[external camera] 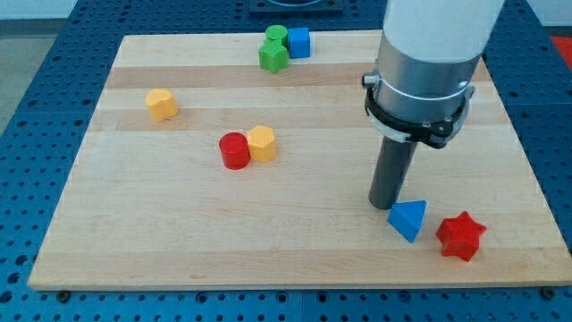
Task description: Move the blue triangle towards the bottom center
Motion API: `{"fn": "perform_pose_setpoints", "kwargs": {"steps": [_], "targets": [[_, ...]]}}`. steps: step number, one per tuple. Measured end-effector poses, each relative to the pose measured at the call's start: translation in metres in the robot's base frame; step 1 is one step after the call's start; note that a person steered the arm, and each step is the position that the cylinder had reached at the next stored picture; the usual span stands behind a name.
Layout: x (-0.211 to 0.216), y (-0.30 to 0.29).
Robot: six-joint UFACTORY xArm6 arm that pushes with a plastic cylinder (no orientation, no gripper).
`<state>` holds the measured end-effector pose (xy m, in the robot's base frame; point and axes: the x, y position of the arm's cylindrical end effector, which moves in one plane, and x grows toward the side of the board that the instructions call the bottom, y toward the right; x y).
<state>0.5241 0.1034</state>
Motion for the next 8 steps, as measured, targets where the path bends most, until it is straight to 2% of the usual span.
{"fn": "perform_pose_setpoints", "kwargs": {"steps": [1, 2, 3, 4, 5, 6, 7, 8], "targets": [[-0.011, 0.045], [-0.009, 0.124], [0.015, 0.183], [0.059, 0.194], [0.092, 0.164], [0.094, 0.097], [0.078, 0.049], [0.036, 0.047]]}}
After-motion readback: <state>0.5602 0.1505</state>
